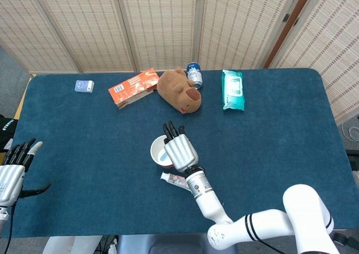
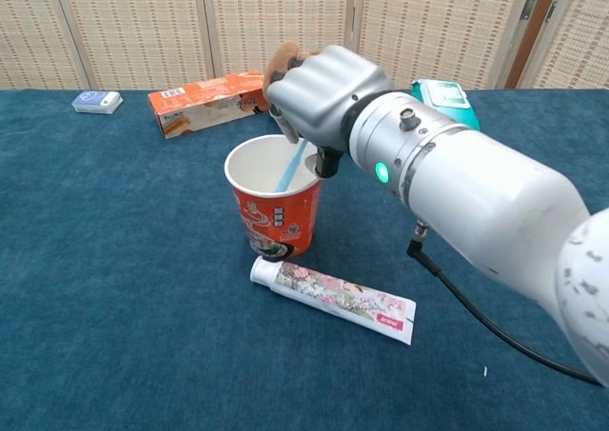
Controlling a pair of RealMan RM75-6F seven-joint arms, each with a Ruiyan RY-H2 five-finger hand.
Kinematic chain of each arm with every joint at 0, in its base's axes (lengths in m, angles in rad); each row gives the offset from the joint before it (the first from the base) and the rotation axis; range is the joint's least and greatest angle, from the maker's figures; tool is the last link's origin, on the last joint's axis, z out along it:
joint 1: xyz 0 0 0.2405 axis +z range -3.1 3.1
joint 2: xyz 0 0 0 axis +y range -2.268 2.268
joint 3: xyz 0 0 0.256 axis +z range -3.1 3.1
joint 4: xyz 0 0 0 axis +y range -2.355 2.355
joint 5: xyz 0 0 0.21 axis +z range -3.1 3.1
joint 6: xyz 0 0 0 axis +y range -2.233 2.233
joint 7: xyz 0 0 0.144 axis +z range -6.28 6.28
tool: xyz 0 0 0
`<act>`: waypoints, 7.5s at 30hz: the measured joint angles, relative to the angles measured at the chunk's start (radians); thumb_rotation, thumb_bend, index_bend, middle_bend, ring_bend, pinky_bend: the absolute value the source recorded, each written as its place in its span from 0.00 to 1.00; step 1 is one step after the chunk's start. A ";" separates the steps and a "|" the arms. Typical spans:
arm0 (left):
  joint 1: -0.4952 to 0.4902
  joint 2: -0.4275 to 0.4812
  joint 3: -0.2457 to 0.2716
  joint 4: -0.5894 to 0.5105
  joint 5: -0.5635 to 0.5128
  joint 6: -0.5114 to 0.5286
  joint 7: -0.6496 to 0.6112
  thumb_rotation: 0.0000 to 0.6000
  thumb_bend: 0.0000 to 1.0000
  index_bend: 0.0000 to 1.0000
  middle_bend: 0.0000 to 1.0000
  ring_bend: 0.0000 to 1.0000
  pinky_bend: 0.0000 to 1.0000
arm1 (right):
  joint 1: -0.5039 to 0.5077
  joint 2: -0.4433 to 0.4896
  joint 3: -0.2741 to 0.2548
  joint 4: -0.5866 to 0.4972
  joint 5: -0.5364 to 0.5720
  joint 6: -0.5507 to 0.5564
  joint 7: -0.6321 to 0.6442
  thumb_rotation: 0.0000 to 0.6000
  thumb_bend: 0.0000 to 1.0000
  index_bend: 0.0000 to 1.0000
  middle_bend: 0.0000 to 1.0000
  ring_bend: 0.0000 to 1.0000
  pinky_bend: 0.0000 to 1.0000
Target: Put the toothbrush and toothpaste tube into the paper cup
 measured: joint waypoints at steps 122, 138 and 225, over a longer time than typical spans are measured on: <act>0.042 0.030 -0.005 0.014 -0.033 0.019 0.004 1.00 0.00 0.00 0.00 0.00 0.00 | -0.188 0.577 -0.290 -0.290 -0.386 -0.680 0.872 1.00 0.69 0.17 0.10 0.00 0.25; 0.045 0.031 -0.005 0.014 -0.031 0.022 0.004 1.00 0.00 0.00 0.00 0.00 0.00 | -0.124 0.518 -0.372 -0.265 -0.386 -0.598 0.534 1.00 0.74 0.17 0.12 0.00 0.25; 0.056 0.028 -0.005 0.036 -0.035 0.019 -0.024 1.00 0.00 0.00 0.00 0.00 0.00 | -0.280 0.280 -0.265 -0.104 -0.255 -0.149 0.556 1.00 0.18 0.39 0.72 0.51 0.71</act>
